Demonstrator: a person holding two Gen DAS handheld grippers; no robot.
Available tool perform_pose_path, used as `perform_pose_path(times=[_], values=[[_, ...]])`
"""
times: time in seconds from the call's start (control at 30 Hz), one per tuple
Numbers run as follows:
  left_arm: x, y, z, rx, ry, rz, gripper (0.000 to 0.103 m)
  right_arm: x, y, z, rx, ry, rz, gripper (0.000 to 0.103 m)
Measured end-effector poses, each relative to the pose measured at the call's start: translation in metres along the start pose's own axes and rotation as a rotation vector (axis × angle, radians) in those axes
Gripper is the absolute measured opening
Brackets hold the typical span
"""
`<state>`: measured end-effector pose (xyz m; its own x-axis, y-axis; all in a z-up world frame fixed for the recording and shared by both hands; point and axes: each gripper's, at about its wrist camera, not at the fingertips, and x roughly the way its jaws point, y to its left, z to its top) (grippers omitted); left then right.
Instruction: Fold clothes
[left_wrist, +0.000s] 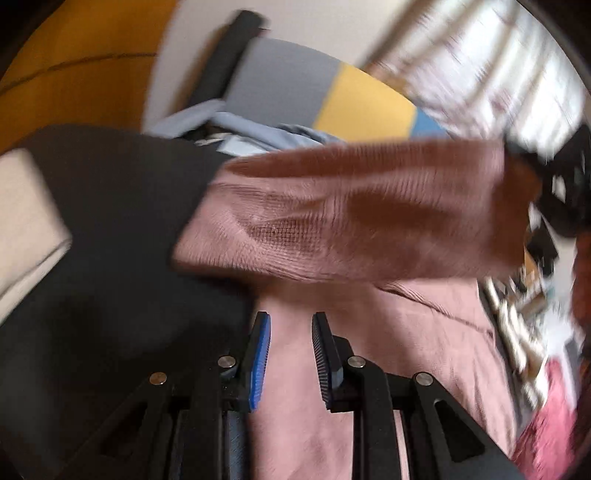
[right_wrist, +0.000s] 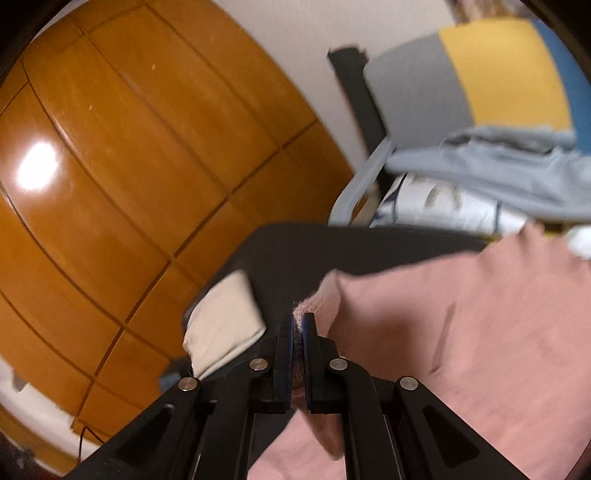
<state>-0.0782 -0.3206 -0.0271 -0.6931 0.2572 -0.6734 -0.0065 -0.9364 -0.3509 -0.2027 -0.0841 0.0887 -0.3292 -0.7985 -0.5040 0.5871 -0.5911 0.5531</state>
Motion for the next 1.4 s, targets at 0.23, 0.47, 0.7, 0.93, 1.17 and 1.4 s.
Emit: perform_pose_path(times=[0.23, 0.47, 0.7, 0.93, 1.17, 1.4], values=[[0.075, -0.038, 0.035, 0.098, 0.049, 0.103, 0.023, -0.061, -0.043, 0.018, 0.034, -0.100, -0.121, 0.005], [0.101, -0.035, 0.035, 0.054, 0.046, 0.168, 0.023, -0.090, -0.145, 0.007, 0.165, -0.122, -0.335, 0.005], [0.101, -0.026, 0.027, 0.019, 0.022, 0.135, 0.023, -0.049, -0.261, -0.042, 0.385, -0.026, -0.537, 0.017], [0.090, -0.026, 0.023, 0.012, 0.035, 0.113, 0.023, -0.067, -0.224, -0.072, 0.279, -0.118, -0.603, 0.028], [0.029, -0.052, 0.015, 0.084, -0.215, 0.046, 0.023, -0.056, -0.238, -0.098, 0.368, -0.080, -0.664, 0.043], [0.105, -0.044, 0.055, 0.111, -0.072, 0.275, 0.024, -0.041, -0.241, -0.081, 0.349, -0.055, -0.598, 0.005]])
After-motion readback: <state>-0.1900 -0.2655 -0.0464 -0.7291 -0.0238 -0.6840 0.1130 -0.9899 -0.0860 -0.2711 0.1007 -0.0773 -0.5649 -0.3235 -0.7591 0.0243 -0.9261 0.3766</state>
